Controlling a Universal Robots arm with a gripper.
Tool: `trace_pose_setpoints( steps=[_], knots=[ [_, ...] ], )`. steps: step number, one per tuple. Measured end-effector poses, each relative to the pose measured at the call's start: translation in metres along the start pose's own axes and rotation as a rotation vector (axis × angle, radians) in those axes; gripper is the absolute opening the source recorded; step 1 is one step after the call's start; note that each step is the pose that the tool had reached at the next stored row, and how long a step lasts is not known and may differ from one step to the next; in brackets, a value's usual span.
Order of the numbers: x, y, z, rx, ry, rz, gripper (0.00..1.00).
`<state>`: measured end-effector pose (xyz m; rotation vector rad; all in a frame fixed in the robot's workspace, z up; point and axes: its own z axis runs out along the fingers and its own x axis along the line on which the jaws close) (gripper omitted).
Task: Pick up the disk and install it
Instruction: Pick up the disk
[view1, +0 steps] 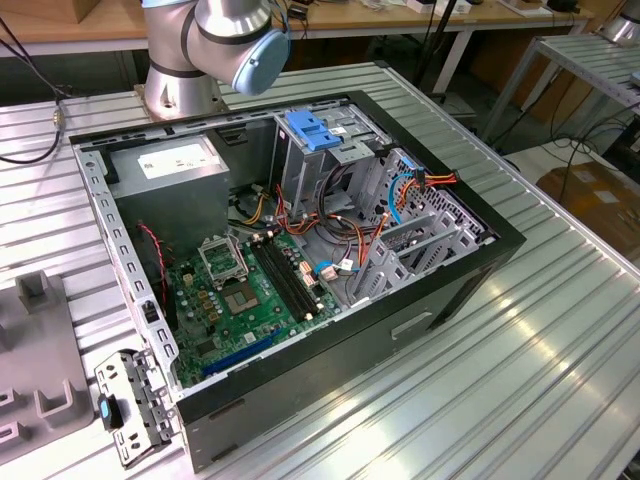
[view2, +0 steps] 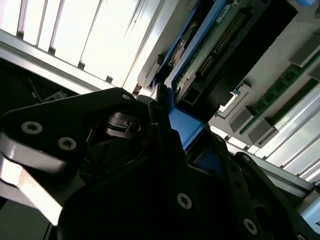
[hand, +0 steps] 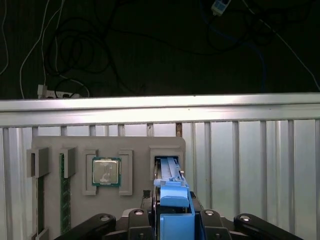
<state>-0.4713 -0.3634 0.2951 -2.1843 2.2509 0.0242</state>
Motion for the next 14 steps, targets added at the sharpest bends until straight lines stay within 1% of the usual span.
trace_pose_setpoints(
  steps=[3,6,10,12,14],
  knots=[
    [0.0,0.0,0.0,0.0,0.0,-0.004,0.37],
    [0.0,0.0,0.0,-0.0003,0.0003,-0.021,0.37],
    [0.0,0.0,0.0,-0.0003,0.0003,-0.02,0.37],
    [0.0,0.0,0.0,0.0,0.0003,-0.006,0.37],
    [0.0,0.0,0.0,0.0,0.0002,-0.002,0.37]
  ],
)
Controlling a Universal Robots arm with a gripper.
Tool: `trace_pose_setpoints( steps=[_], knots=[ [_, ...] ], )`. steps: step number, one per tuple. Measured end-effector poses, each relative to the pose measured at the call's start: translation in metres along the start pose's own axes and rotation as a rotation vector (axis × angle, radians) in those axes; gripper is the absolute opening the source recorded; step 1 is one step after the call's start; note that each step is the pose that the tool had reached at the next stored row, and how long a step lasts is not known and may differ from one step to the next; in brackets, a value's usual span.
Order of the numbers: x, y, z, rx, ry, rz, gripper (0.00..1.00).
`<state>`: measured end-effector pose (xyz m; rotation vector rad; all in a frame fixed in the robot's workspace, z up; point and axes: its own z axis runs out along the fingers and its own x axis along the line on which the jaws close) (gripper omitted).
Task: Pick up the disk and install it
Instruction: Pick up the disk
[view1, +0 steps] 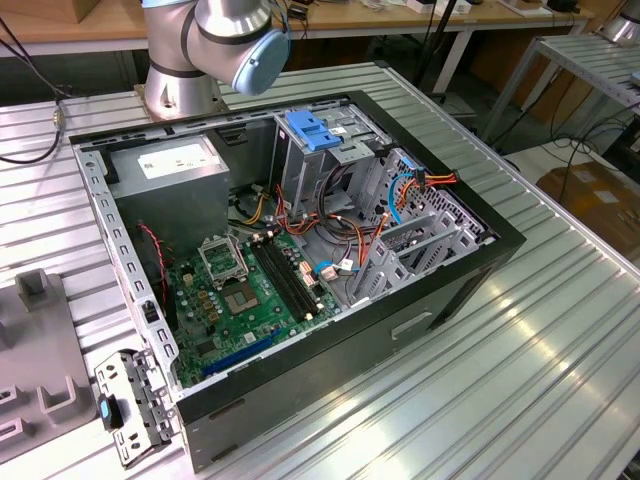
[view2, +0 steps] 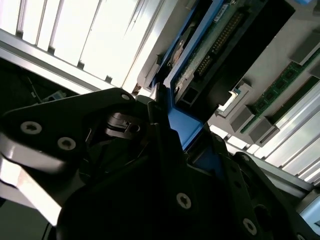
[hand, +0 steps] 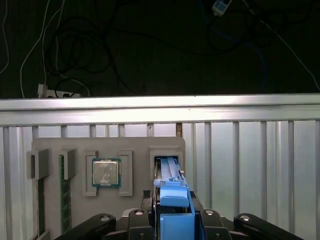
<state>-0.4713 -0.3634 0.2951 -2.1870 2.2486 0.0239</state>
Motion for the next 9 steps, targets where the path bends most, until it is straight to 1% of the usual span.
trace_pose_setpoints(
  steps=[9],
  knots=[
    [0.0,0.0,0.0,0.0001,0.0,0.005,0.37]
  ],
)
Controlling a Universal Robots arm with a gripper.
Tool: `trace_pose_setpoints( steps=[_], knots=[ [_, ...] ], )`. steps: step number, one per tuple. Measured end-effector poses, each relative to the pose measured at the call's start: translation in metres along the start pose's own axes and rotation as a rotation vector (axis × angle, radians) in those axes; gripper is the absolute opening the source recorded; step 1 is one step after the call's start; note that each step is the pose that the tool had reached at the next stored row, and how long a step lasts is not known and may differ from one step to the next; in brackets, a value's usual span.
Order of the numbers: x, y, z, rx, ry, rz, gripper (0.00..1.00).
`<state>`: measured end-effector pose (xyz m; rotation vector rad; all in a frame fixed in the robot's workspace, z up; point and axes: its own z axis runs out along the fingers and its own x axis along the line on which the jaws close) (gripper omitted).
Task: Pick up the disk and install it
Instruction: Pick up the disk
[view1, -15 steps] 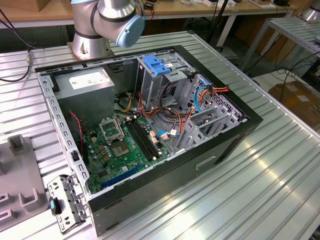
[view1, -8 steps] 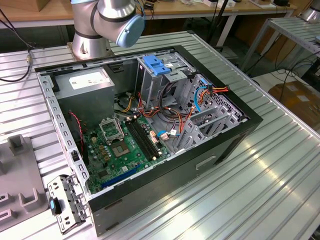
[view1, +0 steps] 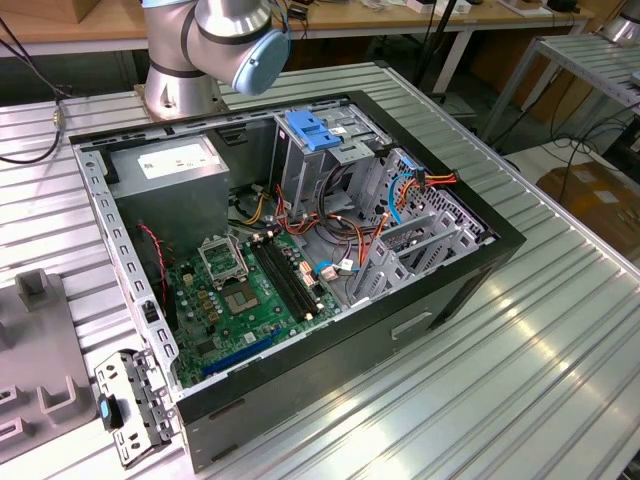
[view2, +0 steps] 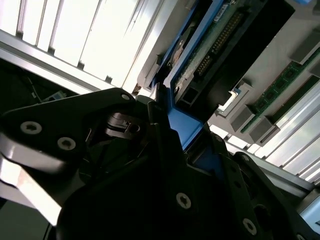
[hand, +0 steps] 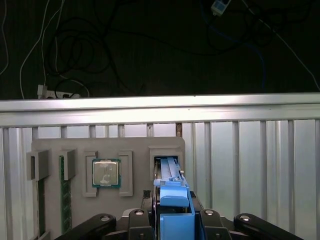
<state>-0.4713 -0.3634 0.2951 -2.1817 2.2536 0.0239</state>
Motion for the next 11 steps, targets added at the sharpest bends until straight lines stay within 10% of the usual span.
trace_pose_setpoints(
  steps=[11],
  knots=[
    [0.0,0.0001,-0.0011,0.0,0.0,0.004,0.37]
  ],
)
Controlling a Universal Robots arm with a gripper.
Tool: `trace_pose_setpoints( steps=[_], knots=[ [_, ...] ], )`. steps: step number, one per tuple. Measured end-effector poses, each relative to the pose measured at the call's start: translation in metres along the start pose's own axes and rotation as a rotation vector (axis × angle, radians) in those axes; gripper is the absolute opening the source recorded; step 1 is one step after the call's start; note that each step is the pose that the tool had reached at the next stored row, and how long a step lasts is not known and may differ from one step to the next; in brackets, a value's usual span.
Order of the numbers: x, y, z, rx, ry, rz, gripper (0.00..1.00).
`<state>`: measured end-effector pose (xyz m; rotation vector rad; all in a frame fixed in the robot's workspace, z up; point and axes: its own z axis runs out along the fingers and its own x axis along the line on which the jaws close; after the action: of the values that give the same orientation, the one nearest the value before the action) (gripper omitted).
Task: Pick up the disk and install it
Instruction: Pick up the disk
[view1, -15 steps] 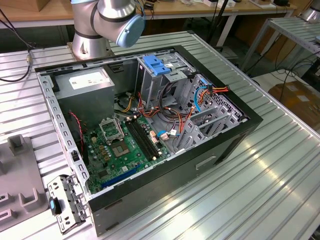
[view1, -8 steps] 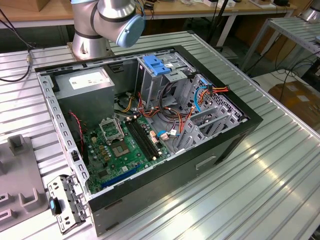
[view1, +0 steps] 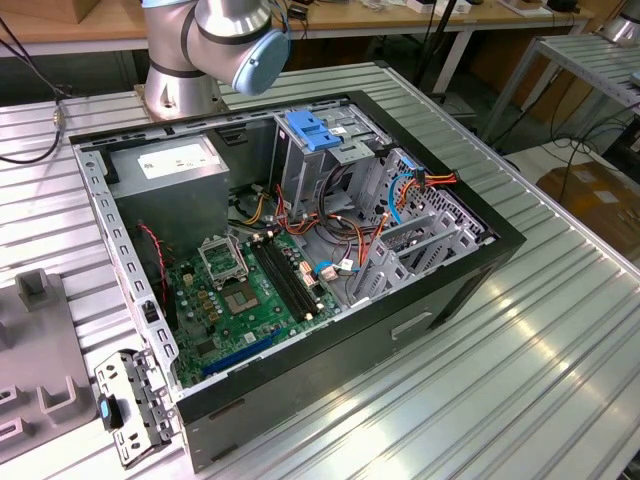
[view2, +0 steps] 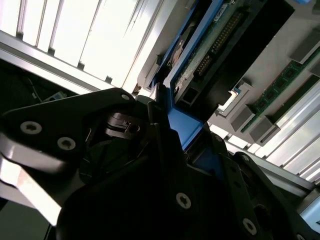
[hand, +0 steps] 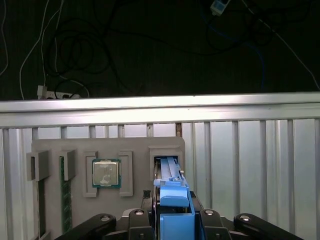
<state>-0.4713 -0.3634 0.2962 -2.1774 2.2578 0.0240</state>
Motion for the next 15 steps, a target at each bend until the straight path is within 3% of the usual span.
trace_pose_setpoints(
  steps=[15],
  knots=[
    [-0.0002,0.0,-0.0107,0.0001,0.0,0.0,0.37]
  ],
)
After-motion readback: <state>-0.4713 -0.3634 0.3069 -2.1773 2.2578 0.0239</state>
